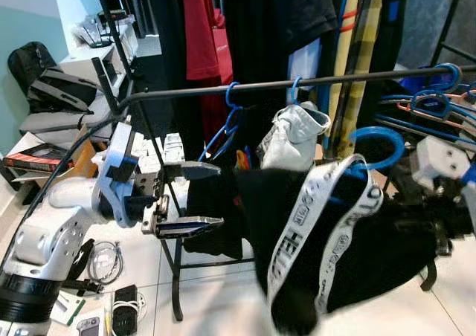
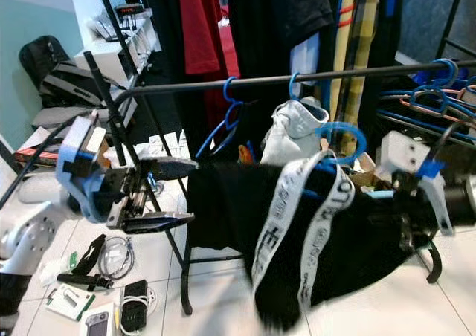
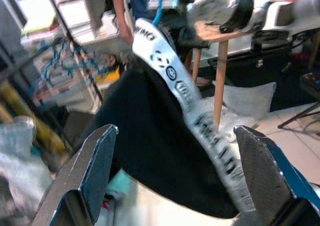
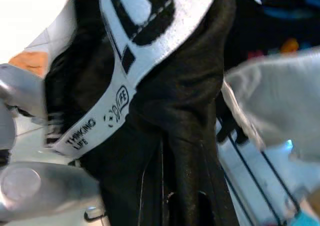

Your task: Hang hanger

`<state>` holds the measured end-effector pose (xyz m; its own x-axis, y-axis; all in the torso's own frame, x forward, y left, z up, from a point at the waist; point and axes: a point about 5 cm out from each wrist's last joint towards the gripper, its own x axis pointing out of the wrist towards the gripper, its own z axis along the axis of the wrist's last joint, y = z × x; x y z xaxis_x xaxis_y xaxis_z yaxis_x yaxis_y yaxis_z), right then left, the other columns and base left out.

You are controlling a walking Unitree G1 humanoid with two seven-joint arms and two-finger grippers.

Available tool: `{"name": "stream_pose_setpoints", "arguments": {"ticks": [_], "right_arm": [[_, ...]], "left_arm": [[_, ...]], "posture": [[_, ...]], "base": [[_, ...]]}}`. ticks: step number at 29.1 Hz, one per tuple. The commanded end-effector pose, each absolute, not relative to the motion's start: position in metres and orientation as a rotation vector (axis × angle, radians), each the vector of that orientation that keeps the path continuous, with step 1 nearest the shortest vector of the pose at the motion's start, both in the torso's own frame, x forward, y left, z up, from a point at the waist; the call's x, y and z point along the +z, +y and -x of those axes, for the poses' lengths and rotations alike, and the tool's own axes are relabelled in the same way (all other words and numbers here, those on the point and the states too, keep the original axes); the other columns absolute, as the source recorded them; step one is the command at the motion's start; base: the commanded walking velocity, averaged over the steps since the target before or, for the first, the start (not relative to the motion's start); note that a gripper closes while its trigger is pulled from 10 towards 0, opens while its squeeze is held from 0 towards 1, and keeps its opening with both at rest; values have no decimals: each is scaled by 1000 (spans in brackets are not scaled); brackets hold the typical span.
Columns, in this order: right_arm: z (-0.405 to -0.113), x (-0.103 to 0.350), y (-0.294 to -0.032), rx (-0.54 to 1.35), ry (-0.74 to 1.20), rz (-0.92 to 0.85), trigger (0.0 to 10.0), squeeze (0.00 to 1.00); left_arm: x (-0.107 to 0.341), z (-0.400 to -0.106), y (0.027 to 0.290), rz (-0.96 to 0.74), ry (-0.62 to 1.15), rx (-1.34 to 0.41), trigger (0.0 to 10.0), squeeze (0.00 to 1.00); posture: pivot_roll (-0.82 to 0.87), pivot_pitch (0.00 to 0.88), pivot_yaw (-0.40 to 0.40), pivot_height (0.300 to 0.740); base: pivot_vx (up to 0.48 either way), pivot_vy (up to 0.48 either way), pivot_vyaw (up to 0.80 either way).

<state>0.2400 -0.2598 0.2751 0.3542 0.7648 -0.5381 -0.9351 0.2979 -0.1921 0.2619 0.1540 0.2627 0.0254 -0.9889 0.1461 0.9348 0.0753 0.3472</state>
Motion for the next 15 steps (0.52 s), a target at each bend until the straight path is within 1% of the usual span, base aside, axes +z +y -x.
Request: {"name": "stream_pose_setpoints", "arguments": {"ticks": [1, 3, 6, 11, 13, 14, 15], "right_arm": [[-238, 276, -258, 1208, 366, 515, 10000, 0], [-237, 275, -258, 1237, 385, 518, 10000, 0], [-238, 265, -248, 1347, 460, 555, 10000, 0], [-240, 262, -242, 1389, 478, 572, 10000, 0], [-244, 261, -239, 1398, 478, 586, 10000, 0], [-252, 260, -234, 1408, 467, 607, 10000, 0], [-252, 260, -234, 1408, 467, 607, 10000, 0]], "left_arm": [[271, -258, 160, -205, -385, -1508, 10000, 0], [279, -256, 160, -228, -401, -1514, 10000, 0], [295, -254, 160, -261, -412, -1538, 10000, 0], [300, -252, 158, -256, -404, -1553, 10000, 0], [302, -251, 155, -240, -401, -1573, 10000, 0], [303, -249, 149, -199, -370, -1601, 10000, 0], [303, -249, 149, -199, -370, -1601, 10000, 0]], "posture": [[-119, 0, 53, 740], [-120, 0, 53, 740], [-114, 0, 56, 740], [-111, 0, 57, 740], [-106, 0, 58, 740], [-101, 0, 60, 740], [-101, 0, 60, 740]], "base": [[0, 0, 0], [0, 0, 0], [0, 0, 0], [0, 0, 0], [0, 0, 0], [0, 0, 0], [0, 0, 0]]}}
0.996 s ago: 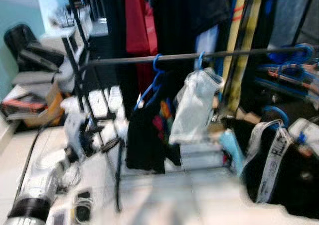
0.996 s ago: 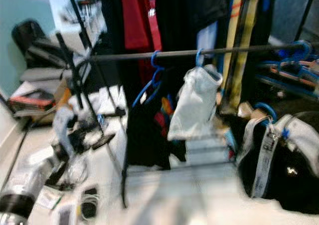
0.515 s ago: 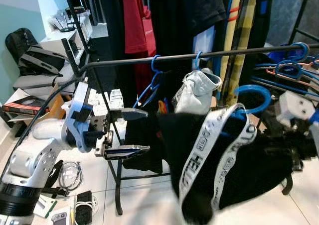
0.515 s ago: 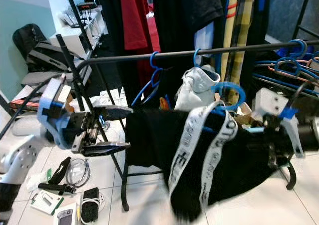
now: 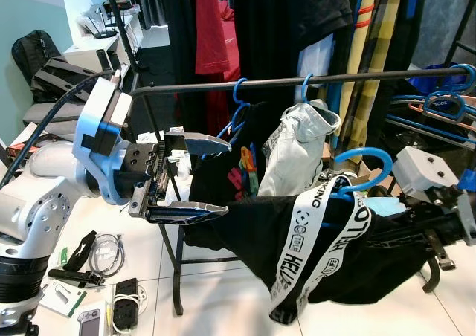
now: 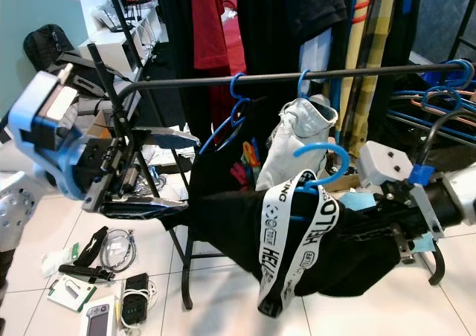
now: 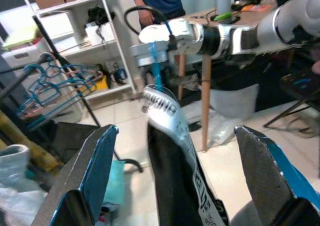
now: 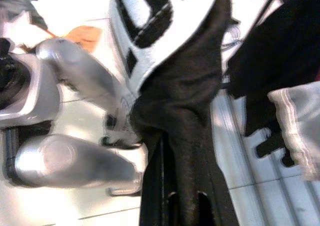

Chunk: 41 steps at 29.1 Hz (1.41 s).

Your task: Hang hanger

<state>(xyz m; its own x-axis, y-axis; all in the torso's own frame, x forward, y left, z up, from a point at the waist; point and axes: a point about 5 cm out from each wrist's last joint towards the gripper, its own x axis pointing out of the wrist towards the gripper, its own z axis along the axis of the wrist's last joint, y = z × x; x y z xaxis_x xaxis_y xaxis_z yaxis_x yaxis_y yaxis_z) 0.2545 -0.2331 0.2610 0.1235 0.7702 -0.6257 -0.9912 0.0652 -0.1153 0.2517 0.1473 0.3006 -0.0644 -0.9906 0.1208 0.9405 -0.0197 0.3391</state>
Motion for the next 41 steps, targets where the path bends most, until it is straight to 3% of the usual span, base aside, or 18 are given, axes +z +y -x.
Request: {"name": "stream_pose_setpoints", "arguments": {"ticks": [1, 7, 15, 26, 39, 41], "right_arm": [[-259, 259, -228, 1417, 459, 630, 10000, 0], [-272, 255, -216, 1429, 449, 695, 10000, 0], [-275, 258, -204, 1455, 427, 719, 10000, 0], [-283, 261, -202, 1449, 418, 735, 10000, 0], [-293, 243, -217, 1343, 528, 781, 10000, 0], [-291, 237, -218, 1346, 546, 769, 10000, 0]], "left_arm": [[303, -247, 141, -163, -331, -1636, 10000, 0], [292, -253, 120, -160, -212, -1617, 10000, 0], [273, -288, 114, -303, -66, -1341, 10000, 0], [259, -281, 111, -385, 30, -1353, 10000, 0], [294, -283, 117, -183, -149, -1342, 10000, 0], [305, -280, 124, -86, -218, -1360, 10000, 0]], "posture": [[-98, 0, 62, 740], [-97, 0, 67, 740], [-94, 0, 75, 740], [-94, 0, 76, 740], [-92, 0, 72, 740], [-90, 0, 72, 740]], "base": [[0, 0, 0], [0, 0, 0], [0, 0, 0], [0, 0, 0], [0, 0, 0], [0, 0, 0]]}}
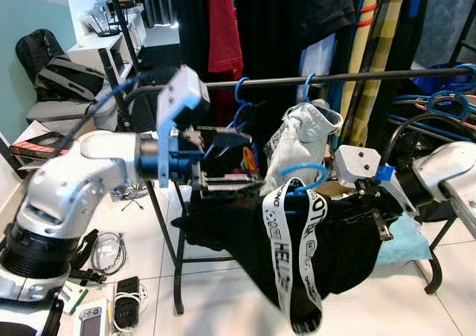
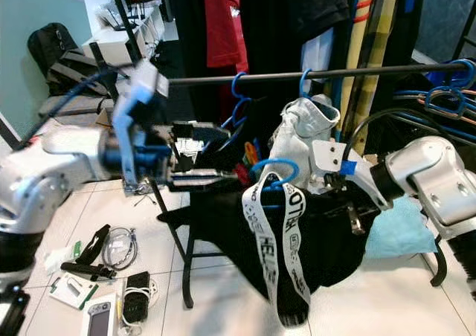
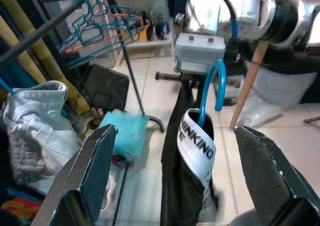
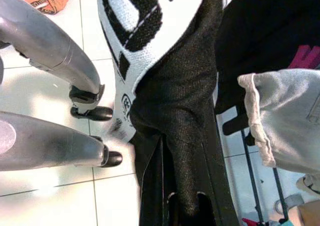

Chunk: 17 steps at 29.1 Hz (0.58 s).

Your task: Hang hanger

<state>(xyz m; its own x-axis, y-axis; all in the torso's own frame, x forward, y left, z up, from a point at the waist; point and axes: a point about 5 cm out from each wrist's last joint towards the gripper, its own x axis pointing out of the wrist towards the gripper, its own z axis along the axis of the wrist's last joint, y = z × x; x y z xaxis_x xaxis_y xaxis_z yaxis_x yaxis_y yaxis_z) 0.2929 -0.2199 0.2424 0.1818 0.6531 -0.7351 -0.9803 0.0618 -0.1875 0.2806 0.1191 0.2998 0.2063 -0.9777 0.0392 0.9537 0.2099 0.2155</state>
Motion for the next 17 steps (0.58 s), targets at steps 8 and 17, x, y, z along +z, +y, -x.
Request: {"name": "stream_pose_setpoints", "arguments": {"ticks": [8, 17], "right_arm": [[-289, 233, -214, 1367, 550, 758, 10000, 0], [-292, 235, -213, 1366, 542, 770, 10000, 0]], "left_arm": [[303, -268, 115, 31, -258, -1440, 10000, 0], [292, -262, 95, 84, -237, -1487, 10000, 0]], "posture": [[-91, 0, 72, 740], [-93, 0, 72, 740]], "base": [[0, 0, 0], [0, 0, 0]]}}
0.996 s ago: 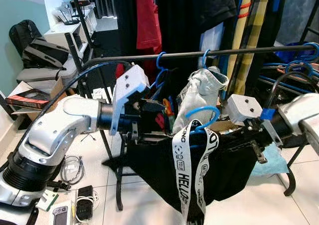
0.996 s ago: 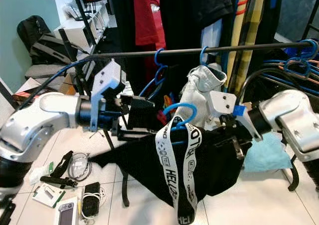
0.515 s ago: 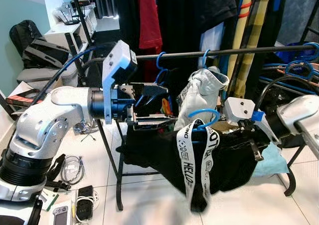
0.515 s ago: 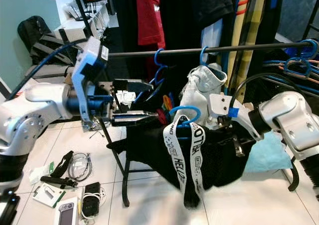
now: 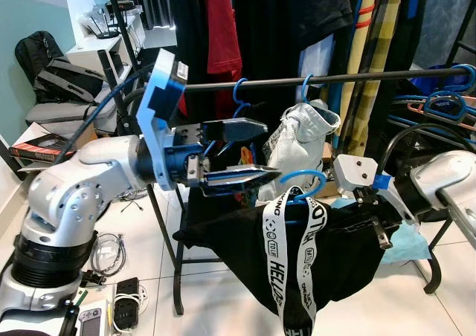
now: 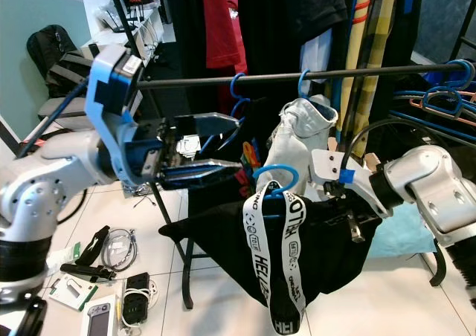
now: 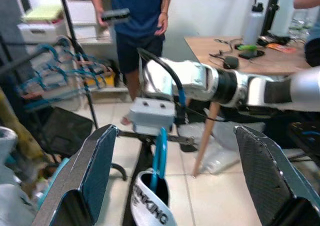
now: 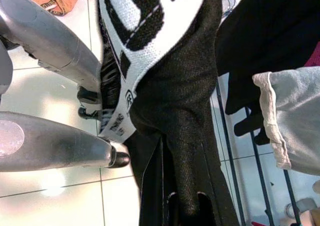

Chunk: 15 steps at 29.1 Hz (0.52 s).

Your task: Hang hanger

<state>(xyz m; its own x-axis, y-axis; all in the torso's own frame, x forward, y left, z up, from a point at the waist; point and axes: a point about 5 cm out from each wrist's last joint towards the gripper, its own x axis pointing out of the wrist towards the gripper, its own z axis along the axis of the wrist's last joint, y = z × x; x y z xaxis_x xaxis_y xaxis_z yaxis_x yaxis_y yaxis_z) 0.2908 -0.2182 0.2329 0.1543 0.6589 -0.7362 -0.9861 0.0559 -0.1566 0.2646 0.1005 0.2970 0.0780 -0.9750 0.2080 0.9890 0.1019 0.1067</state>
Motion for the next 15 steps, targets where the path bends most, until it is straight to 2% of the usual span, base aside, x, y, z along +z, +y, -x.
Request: {"name": "stream_pose_setpoints", "arguments": {"ticks": [1, 15], "right_arm": [[-293, 235, -212, 1368, 538, 770, 10000, 0], [-294, 233, -202, 1386, 508, 756, 10000, 0]], "left_arm": [[289, -261, 89, 86, -235, -1492, 10000, 0], [279, -264, 72, 52, -220, -1445, 10000, 0]], "posture": [[-97, 0, 73, 740], [-95, 0, 74, 740]], "base": [[0, 0, 0], [0, 0, 0]]}}
